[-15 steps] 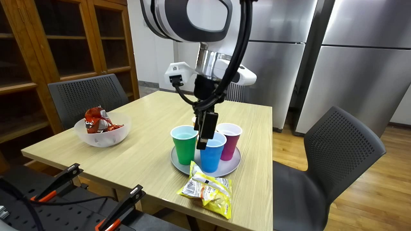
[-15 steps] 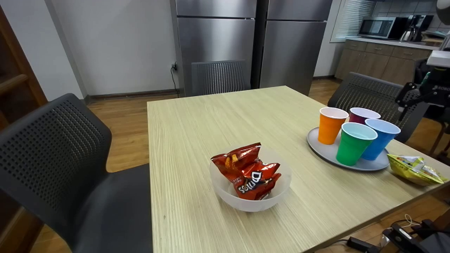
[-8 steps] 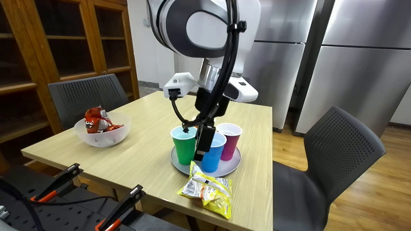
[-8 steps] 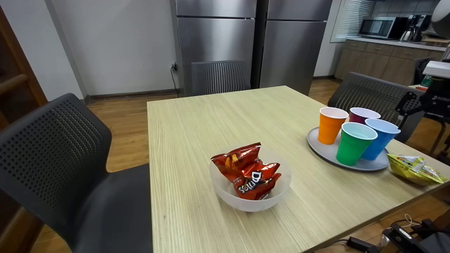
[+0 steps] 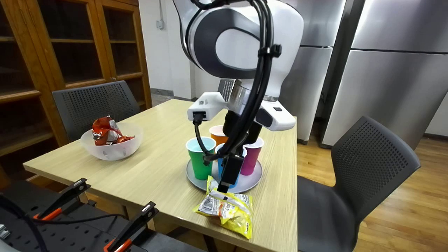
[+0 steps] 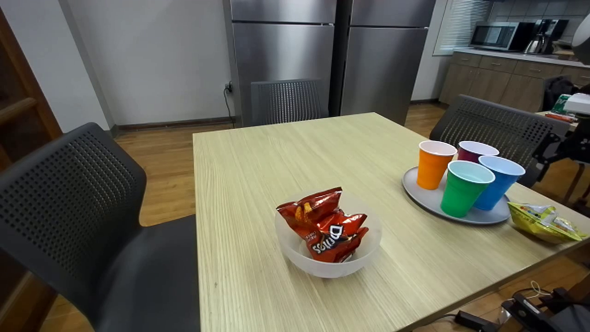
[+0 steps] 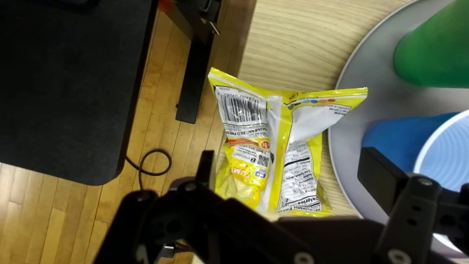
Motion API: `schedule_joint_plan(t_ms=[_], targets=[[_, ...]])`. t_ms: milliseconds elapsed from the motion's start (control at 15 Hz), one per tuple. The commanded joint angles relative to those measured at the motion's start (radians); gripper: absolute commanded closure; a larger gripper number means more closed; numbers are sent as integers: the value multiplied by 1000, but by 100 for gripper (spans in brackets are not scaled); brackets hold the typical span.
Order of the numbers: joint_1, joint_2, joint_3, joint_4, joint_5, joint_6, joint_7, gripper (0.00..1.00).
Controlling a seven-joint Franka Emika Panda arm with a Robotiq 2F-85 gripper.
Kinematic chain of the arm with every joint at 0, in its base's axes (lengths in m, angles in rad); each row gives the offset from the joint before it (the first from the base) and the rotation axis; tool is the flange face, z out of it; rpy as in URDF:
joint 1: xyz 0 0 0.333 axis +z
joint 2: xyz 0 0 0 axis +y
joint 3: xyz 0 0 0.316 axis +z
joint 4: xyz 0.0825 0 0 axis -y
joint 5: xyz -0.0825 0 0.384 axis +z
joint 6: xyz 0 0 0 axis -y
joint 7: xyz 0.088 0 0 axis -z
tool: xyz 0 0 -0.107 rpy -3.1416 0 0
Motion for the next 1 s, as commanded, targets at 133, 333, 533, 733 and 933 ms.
schedule_joint_plan(t_ms=[133, 333, 533, 733, 933], targets=[[-16, 126, 14, 85, 51, -7, 6, 0], [-16, 178, 13, 122, 57, -12, 14, 0], [-15, 218, 13, 152, 56, -15, 19, 0], [-13, 245, 8, 171, 46, -16, 22, 0], [-13, 262, 6, 180, 42, -20, 19, 0]])
